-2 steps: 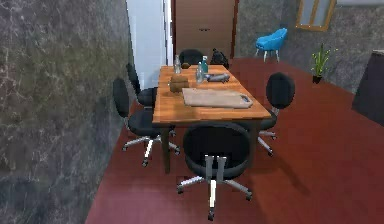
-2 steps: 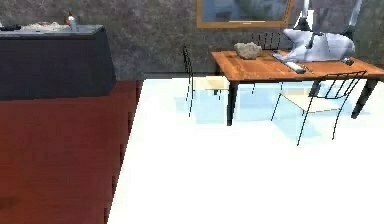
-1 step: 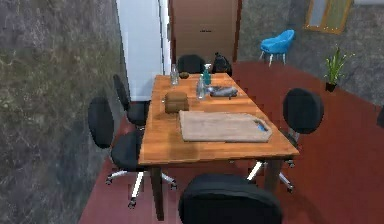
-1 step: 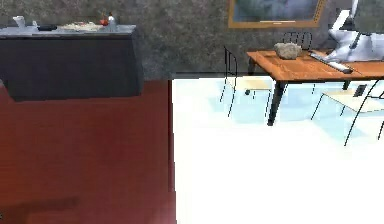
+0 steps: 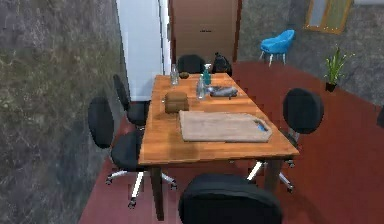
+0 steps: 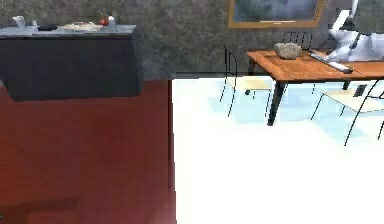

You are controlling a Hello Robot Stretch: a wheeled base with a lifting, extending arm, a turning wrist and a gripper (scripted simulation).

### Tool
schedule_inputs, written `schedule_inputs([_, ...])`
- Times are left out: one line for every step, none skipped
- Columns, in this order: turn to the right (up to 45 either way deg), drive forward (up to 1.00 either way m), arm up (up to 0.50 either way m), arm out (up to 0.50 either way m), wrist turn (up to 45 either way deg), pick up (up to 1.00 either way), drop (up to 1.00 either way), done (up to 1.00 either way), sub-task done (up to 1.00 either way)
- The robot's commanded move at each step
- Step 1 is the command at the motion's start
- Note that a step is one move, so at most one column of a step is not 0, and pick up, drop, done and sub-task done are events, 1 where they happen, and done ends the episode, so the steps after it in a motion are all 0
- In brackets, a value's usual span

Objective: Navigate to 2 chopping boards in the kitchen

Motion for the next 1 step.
schedule_inputs([45.0, 0.00, 0.00, 0.00, 0.0, 0.00, 0.00, 0.00, 0.00])
